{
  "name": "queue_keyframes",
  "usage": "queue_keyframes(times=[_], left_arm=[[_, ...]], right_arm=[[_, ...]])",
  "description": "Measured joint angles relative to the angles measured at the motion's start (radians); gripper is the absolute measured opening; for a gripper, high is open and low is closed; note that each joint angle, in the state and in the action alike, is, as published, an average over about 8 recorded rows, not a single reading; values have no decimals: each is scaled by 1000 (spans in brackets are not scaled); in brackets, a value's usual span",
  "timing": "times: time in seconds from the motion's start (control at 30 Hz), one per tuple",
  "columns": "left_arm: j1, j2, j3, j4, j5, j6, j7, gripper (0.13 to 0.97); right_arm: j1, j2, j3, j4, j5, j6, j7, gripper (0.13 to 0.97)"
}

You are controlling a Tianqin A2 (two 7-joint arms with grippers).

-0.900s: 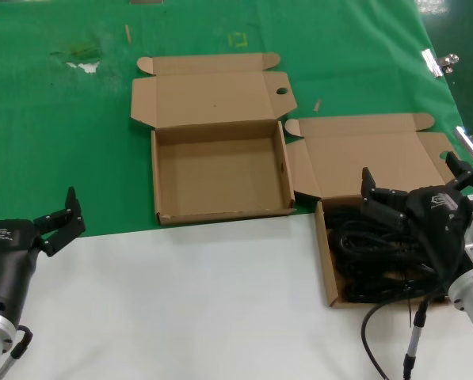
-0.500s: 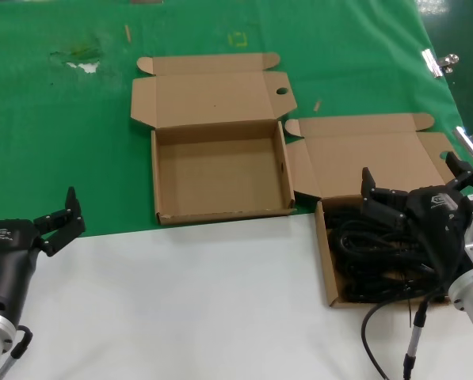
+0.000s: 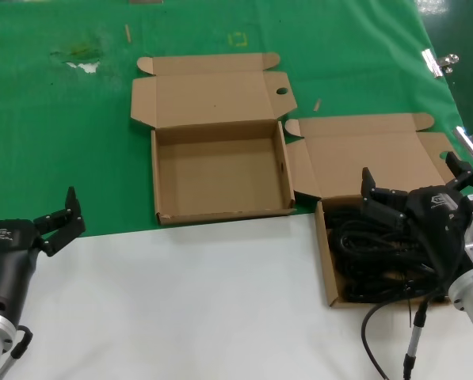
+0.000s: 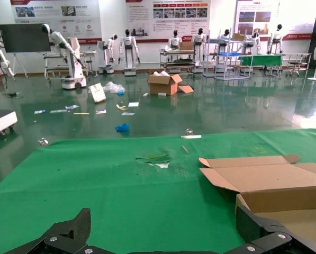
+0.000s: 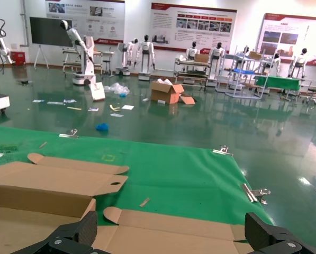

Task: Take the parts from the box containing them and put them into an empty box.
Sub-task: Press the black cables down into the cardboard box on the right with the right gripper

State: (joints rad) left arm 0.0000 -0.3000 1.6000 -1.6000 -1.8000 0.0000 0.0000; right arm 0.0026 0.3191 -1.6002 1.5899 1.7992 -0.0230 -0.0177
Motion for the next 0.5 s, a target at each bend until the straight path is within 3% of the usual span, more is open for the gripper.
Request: queue_keyframes(times=[0.5], left_arm=[[0,0,0,0,0,0,0,928]], right_arm=[[0,0,0,0,0,0,0,966]])
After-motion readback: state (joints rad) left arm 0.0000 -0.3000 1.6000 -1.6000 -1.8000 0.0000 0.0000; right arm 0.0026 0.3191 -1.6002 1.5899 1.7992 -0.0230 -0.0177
